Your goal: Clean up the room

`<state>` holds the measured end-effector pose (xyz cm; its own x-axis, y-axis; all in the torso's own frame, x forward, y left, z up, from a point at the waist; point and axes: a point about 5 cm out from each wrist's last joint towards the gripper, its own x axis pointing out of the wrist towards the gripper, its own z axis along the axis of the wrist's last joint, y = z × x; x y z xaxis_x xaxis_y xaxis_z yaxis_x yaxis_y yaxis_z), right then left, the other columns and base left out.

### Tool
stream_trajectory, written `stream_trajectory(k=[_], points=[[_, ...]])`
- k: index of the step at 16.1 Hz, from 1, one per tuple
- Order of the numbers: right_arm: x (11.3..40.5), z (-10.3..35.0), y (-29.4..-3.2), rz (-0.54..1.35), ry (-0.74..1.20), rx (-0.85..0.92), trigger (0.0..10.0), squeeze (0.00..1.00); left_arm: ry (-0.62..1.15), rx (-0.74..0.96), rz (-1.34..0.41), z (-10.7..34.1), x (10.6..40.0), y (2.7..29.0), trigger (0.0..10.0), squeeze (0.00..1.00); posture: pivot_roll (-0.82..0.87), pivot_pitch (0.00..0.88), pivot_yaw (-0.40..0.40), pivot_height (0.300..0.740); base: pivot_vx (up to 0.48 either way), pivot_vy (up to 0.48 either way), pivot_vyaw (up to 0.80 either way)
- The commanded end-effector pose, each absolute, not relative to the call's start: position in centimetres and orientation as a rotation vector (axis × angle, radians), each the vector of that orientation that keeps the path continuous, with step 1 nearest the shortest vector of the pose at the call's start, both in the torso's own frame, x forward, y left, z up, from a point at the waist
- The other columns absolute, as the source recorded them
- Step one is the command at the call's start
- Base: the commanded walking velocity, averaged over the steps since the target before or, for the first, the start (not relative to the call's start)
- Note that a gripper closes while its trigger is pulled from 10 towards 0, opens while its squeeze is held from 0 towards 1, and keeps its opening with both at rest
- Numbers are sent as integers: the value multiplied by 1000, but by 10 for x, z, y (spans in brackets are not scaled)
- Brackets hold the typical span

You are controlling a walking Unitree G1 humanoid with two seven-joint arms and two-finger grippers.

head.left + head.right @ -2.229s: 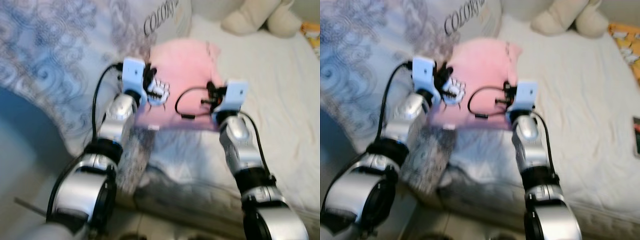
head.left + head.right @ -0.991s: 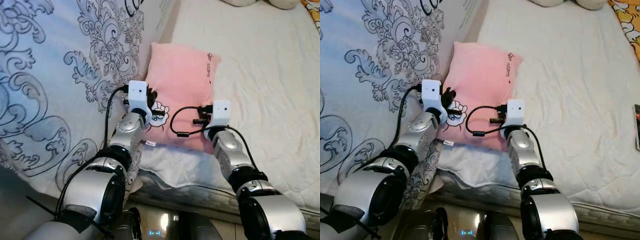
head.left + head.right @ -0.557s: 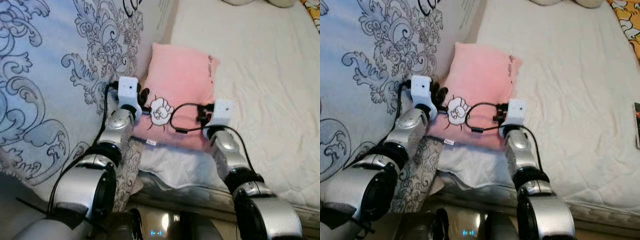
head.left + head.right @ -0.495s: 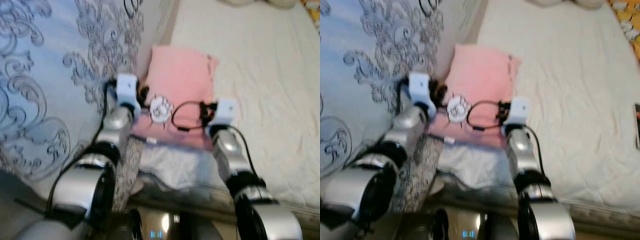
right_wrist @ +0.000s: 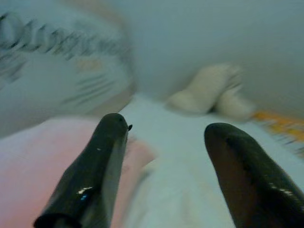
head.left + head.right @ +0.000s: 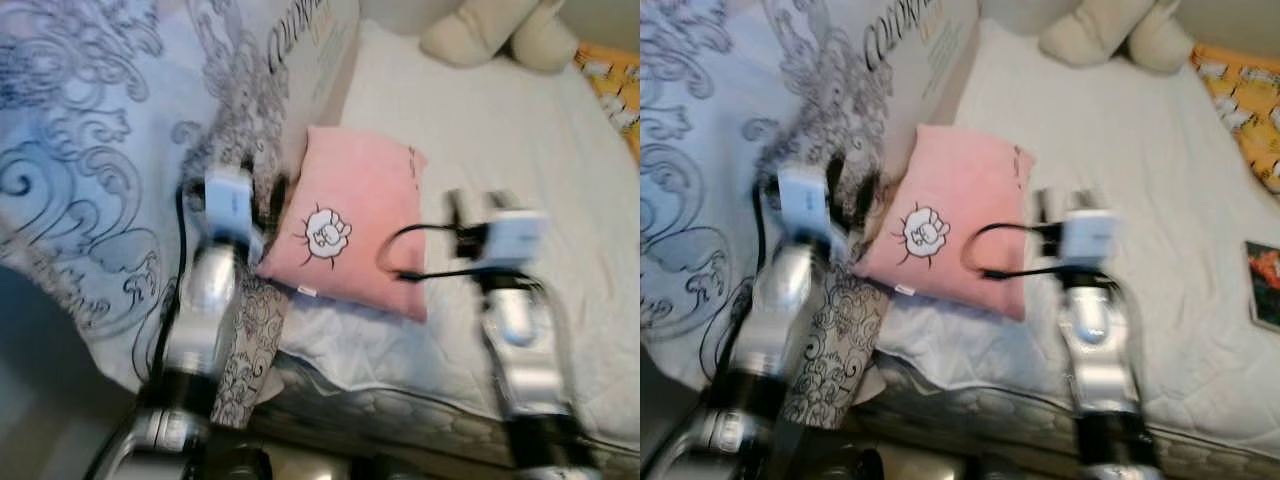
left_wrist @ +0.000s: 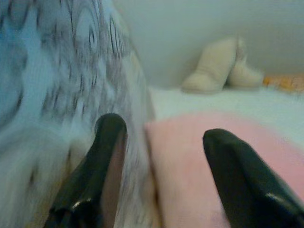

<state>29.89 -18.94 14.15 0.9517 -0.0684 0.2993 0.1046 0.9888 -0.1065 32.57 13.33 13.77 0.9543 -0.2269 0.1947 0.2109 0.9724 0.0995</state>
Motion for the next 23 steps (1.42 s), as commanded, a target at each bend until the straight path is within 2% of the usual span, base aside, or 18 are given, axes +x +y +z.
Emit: stream_trajectory(k=[1, 3, 4, 7, 8, 9, 12, 17, 23], points=[[288, 137, -210, -182, -301, -158, 10000, 1000, -185, 150, -160, 131, 319, 144, 10000, 1000, 6, 0, -47, 740, 0, 0, 0], [273, 111, -217, -193, -190, -149, 10000, 1000, -134, 173, -141, 114, 305, 154, 10000, 1000, 16, 0, -45, 740, 0, 0, 0], [260, 95, -210, -168, -118, -121, 10000, 1000, -106, 178, -142, 105, 292, 160, 10000, 1000, 16, 0, -41, 740, 0, 0, 0], [261, 85, -191, -72, -40, -111, 10000, 1000, -96, 97, -175, 105, 284, 159, 10000, 1000, 0, 0, -26, 740, 249, -198, 0], [265, 87, -194, -83, -45, -114, 10000, 0, -107, 103, -182, 107, 287, 156, 10000, 510, -10, 0, -22, 740, 409, -244, 0], [276, 89, -200, -108, -31, -132, 10000, 0, -104, 82, -203, 109, 292, 148, 10000, 0, -32, 0, -15, 740, 439, 0, 0], [293, 94, -201, -128, -15, -106, 10000, 0, -63, 15, -149, 105, 301, 146, 10000, 0, -53, 0, -15, 740, 437, 0, 0], [298, 101, -203, -127, -45, -126, 10000, 0, -84, -16, -223, 114, 311, 133, 10000, 0, -86, 0, 17, 740, 435, 0, 0], [301, 102, -195, -117, -45, -63, 10000, 0, -55, -80, -207, 107, 306, 140, 10000, 0, -86, 0, 28, 740, 409, -95, 0]])
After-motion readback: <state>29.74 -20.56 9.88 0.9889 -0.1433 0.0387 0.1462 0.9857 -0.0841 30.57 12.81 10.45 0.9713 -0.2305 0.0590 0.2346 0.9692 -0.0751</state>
